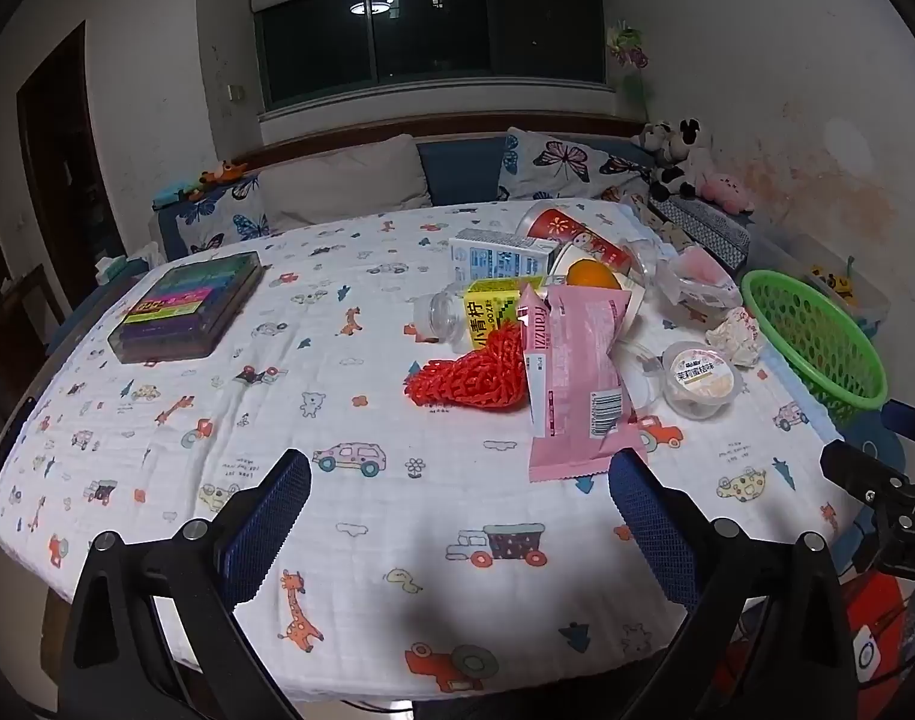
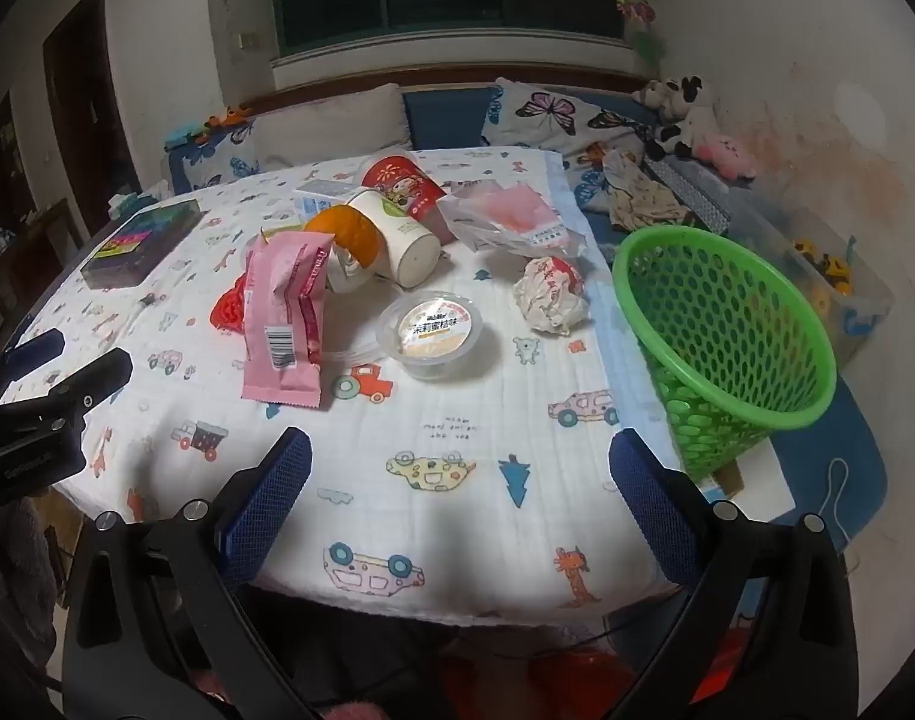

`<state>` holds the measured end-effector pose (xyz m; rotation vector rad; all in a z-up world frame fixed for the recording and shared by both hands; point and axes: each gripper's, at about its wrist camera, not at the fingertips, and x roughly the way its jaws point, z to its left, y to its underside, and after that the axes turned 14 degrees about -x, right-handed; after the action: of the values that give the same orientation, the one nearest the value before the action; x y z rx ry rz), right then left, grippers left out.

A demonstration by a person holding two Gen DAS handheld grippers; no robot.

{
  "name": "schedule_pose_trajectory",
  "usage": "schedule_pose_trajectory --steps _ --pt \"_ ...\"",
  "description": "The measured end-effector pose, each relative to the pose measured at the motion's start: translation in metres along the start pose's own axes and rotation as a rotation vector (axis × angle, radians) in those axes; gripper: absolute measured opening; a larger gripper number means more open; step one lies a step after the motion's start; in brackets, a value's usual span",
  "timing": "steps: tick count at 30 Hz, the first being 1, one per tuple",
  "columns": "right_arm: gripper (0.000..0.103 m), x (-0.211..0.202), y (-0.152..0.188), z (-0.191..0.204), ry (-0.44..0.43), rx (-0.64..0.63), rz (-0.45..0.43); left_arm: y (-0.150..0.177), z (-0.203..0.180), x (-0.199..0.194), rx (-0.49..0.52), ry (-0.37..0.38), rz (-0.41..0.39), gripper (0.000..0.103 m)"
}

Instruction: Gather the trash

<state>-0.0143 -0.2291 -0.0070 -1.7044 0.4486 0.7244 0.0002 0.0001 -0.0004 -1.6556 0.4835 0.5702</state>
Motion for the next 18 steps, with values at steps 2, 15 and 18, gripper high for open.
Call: schedule_pose_trajectory --steps 2,15,18 --pt "0.099 0.0002 0.0 -0.0001 0.004 -0.002 0.005 -0.0003 -0.0008 0.0014 0.006 -0.003 0.015 0.097" --pt "0.099 0.0005 -0.0006 -0.0019 0.0 0.001 0.0 0.0026 -0.0024 0.0017 0.0 0.004 0.01 0.097" --pt "0.099 0.001 -0.0011 -0.0006 0.0 0.0 0.001 0.0016 -0.0014 0.0019 -0.004 0.006 0.015 0.097"
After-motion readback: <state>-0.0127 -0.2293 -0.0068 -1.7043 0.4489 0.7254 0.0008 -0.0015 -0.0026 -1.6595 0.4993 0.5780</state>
